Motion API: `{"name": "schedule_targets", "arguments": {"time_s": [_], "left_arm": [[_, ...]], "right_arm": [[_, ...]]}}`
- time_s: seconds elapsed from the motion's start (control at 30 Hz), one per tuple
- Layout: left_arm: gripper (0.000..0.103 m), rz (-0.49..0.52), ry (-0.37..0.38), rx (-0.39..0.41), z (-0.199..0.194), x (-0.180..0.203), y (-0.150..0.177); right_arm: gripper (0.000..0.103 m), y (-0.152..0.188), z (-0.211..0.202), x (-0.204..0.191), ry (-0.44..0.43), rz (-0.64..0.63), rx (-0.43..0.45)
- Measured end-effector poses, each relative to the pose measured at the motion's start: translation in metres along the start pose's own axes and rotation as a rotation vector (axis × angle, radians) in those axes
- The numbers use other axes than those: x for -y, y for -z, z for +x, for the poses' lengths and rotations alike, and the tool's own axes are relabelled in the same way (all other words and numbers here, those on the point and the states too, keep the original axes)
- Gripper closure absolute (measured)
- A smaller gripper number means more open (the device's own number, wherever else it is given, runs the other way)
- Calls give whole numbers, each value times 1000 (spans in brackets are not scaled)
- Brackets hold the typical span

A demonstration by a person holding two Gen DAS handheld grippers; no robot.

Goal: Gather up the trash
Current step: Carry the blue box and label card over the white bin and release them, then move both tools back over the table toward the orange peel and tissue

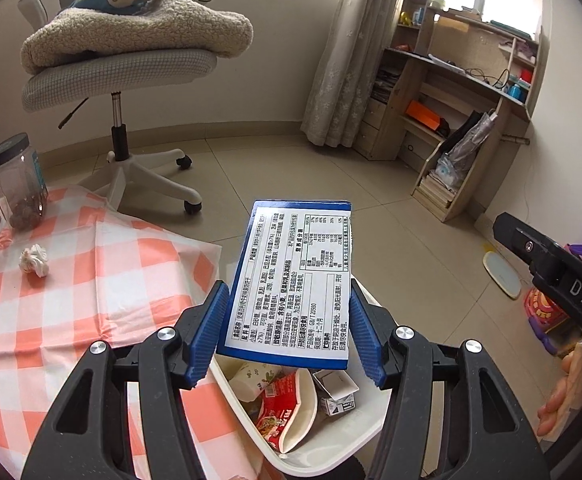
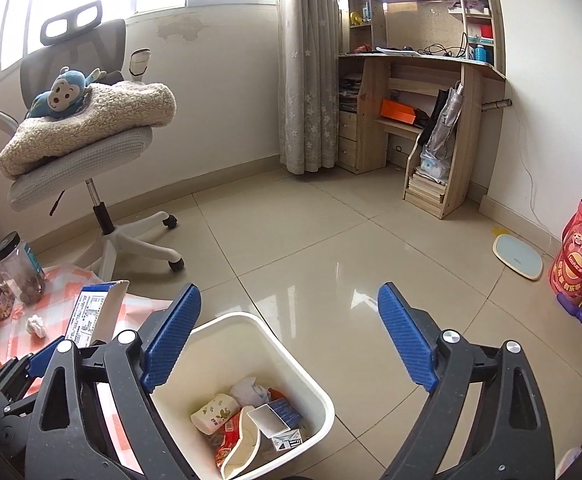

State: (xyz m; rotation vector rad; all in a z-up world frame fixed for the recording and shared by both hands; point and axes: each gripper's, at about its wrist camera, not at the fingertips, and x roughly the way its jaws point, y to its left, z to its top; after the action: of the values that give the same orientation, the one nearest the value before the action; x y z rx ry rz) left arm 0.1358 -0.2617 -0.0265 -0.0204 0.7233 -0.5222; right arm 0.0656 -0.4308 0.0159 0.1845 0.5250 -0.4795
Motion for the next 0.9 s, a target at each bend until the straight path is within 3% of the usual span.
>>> {"name": "schedule_targets", "arguments": {"time_s": [0.07,0.13,0.17,0.37,0.7,0.9], "left_arm": [[45,2,28,-25,6,1,1],[29,0,56,-61,13,3,3],[27,-11,63,-68,15,3,4],[26,-27,53,-62,14,0,4],[23,-59,-109,82,-24,-25,-10],[17,-90,-204,140,-47,-53,-14]], "right_arm": [[13,0,0,3,8,2,1],[12,0,1,5,16,3,4],[10,0,1,6,22,2,6],[7,0,-2,7,44,-2,22],[7,2,-10,-28,85,-106,76],[7,3,-15,-66,55,-169,88]]}}
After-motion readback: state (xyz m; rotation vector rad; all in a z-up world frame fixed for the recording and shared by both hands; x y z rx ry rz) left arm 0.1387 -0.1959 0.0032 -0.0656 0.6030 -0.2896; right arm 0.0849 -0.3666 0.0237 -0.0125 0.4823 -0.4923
